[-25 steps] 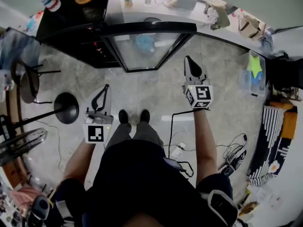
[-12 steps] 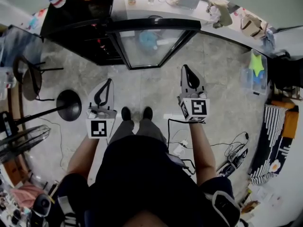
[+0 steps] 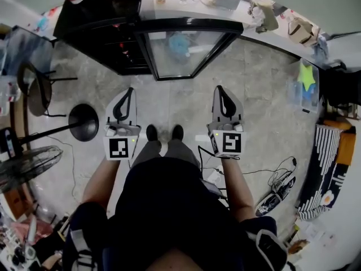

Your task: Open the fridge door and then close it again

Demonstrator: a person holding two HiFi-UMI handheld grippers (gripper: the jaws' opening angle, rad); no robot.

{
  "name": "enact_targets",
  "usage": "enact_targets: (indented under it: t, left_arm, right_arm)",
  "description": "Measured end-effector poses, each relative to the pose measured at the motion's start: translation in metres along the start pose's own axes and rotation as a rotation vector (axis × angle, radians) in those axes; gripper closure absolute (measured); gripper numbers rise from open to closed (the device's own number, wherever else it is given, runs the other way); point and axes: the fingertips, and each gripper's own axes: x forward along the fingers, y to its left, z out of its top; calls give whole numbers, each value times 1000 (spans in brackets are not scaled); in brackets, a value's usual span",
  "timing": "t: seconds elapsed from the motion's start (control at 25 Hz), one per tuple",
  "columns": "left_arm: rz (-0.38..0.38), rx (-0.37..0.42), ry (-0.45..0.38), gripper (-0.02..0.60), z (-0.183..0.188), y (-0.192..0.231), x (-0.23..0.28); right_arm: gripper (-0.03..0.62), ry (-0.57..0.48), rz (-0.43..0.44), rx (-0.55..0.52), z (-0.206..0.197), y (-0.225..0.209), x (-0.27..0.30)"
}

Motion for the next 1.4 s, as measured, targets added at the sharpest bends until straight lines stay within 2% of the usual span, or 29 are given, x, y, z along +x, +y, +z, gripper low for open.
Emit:
enact_targets:
  t: [0.12,0.24,0.72,1.28,1.32,1.4]
  left_arm:
    - [8,-4,-14,558,3,4,-3]
    - [14,-12,-20,558,5,5,-7]
    - [34,-32,-17,558,4,10,-20]
    - [9,-32,1,558,3,6,-16]
    - [8,-32,2,558,3,5,-16]
    - [6,-31,3,558,3,5,-15]
  right_arm:
    - [575,-20,1,-12,7,14,-7]
    - [576,3,5,-4,4,24,-17]
    - [574,1,-42,-38,13,39,-34]
    - [572,7,-37,-16,8,13,-20]
    - [551,10,-31,-2,8,11,-19]
    - [459,11,-10,34,7,8,-17]
